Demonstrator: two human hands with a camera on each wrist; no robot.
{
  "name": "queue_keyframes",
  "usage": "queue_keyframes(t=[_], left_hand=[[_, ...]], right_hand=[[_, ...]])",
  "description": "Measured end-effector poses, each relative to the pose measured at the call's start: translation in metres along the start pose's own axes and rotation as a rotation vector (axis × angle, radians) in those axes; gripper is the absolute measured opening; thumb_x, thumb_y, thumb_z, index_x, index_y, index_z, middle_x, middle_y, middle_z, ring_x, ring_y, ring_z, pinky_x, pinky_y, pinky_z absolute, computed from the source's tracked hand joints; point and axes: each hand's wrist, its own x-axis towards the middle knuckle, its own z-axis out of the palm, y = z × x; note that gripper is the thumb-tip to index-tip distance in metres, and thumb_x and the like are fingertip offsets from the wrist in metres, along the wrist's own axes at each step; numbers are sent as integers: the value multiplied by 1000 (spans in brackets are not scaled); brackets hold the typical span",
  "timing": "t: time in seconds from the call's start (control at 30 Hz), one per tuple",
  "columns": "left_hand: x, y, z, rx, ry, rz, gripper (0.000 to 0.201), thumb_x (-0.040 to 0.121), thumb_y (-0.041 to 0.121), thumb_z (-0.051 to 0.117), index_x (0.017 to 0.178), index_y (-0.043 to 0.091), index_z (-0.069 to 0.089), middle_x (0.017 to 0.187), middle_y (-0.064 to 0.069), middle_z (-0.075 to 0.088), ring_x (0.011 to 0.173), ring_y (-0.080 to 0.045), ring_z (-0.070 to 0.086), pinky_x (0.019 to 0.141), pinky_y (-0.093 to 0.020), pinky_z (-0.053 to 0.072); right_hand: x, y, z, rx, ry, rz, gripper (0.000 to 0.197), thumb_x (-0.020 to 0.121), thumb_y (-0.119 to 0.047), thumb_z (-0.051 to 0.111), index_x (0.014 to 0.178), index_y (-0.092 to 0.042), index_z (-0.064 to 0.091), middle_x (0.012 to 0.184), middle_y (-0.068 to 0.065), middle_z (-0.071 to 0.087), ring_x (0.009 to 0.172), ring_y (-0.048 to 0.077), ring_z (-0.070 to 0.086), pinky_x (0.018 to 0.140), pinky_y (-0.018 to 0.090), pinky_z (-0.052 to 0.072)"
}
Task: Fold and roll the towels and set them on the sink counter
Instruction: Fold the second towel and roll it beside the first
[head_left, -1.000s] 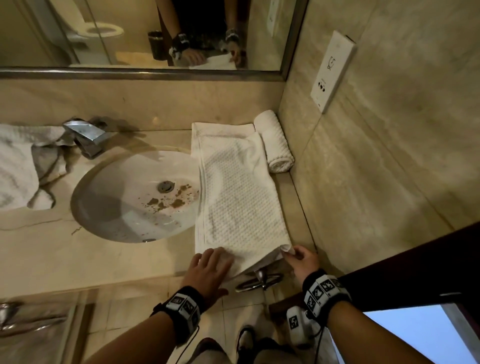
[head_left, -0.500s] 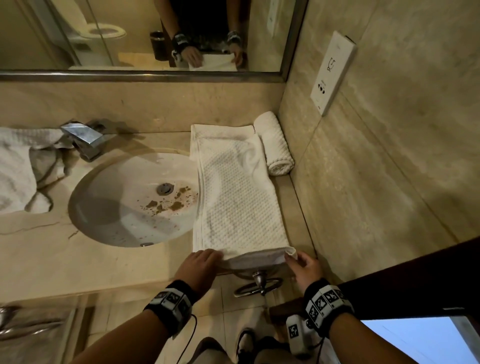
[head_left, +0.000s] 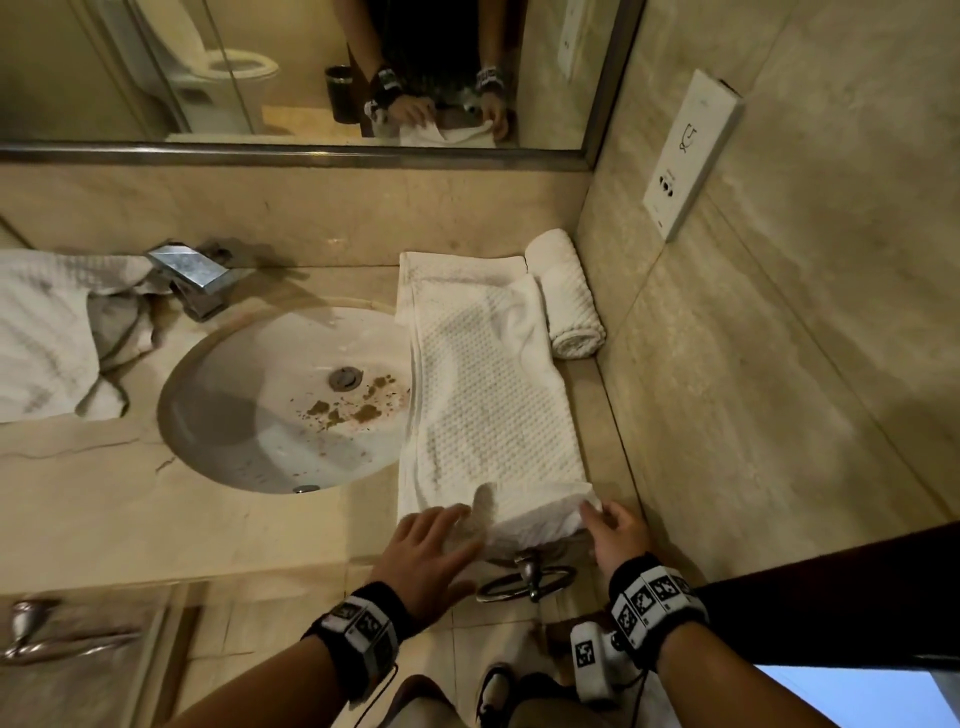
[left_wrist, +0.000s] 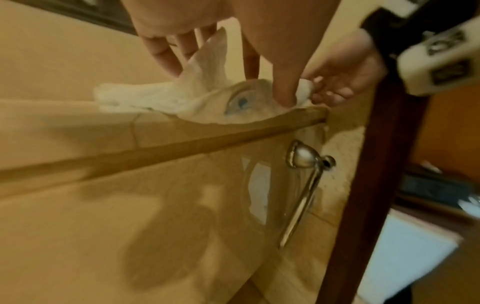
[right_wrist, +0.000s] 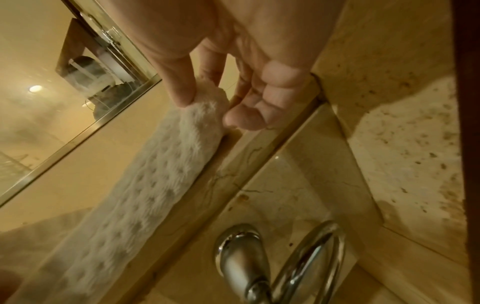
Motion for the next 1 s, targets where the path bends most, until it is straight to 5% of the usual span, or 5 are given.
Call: queue_keyframes(t=[0.2, 0.4, 0.7, 0.9, 1.0], left_hand=[[17, -4, 3, 17, 24, -105, 47, 44, 52, 84, 86, 39, 67, 102, 5, 51, 89, -19, 50, 69, -35, 53], [4, -28, 6, 25, 187, 126, 15, 75, 36, 59, 82, 26, 67, 96, 3, 54, 87, -20, 47, 77, -31, 35], [-40, -41, 19, 44, 167, 109, 30, 78, 42, 48, 84, 25, 73, 104, 2, 60, 95, -21, 49, 82, -33, 38], [-52, 2, 7, -741, 64, -793, 33, 75, 59, 57, 67, 28, 49, 79, 5, 56, 72, -14, 54, 67, -34, 50], [-42, 3, 18, -1119, -46, -1113, 51, 71, 63, 66, 100, 22, 54, 103, 5, 59, 92, -19, 60, 86, -42, 52]], right_hand=[[-9, 2, -8, 31, -60, -22, 17, 88, -27, 66, 100, -15, 68, 102, 10, 68, 94, 28, 64, 85, 43, 54], [-25, -1, -24, -281, -110, -321, 22, 80, 6, 69, 81, -14, 62, 100, 5, 53, 80, 16, 54, 69, 5, 41], [-43, -2, -22, -625, -143, -374, 21, 81, 12, 57, 94, -4, 61, 115, -5, 37, 91, 14, 51, 91, 24, 46], [-42, 0, -16, -607, -26, -289, 24, 83, 9, 52, 77, -15, 53, 98, 5, 49, 89, 26, 53, 83, 32, 46], [-40, 4, -11, -467, -38, -80, 18, 87, 4, 50, 85, -12, 59, 96, 8, 57, 90, 25, 55, 78, 29, 43]])
